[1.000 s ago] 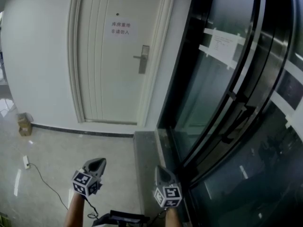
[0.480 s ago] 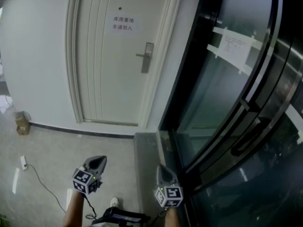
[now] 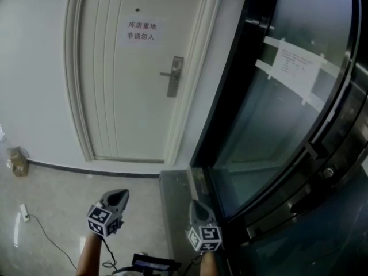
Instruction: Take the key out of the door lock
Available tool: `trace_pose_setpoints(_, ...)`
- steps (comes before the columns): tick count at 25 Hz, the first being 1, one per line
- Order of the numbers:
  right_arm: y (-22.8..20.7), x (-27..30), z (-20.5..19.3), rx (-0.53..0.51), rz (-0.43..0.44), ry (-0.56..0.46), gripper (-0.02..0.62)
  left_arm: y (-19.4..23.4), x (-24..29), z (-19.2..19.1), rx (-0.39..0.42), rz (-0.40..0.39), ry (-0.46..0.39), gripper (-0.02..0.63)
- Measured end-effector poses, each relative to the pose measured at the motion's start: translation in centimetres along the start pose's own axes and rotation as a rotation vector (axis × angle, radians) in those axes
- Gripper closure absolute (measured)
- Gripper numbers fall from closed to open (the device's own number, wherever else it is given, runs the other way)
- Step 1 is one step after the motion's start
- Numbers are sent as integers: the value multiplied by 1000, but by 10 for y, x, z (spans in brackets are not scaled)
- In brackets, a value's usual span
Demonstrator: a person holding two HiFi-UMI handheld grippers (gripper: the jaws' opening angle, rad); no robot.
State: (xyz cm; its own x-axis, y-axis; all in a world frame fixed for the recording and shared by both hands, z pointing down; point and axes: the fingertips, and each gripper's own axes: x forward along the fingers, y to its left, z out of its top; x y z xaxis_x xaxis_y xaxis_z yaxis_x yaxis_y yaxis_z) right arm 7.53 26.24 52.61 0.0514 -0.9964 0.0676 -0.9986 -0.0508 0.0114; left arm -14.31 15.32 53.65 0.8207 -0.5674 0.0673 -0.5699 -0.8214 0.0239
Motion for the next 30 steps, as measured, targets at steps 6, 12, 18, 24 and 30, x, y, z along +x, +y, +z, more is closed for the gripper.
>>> trace_pose_setpoints(6, -6, 54, 12, -7, -6, -9, 590, 35, 46, 12, 30, -29, -6, 597)
trace_pose_setpoints(12, -16, 95, 16, -8, -24, -10, 590, 62, 78, 19, 34, -48, -17, 598)
trace_pose_setpoints(18, -19, 134, 18, -3, -19, -13, 591, 92, 104, 24, 32, -38, -24, 597)
trace_pose_setpoints(24, -32, 169, 18, -13, -15, -11, 590, 109, 137, 22, 23, -37, -19, 598)
trace_pose_setpoints(30, -62, 212, 17, -12, -13, -6, 589, 126, 186, 20, 21, -34, -11, 597)
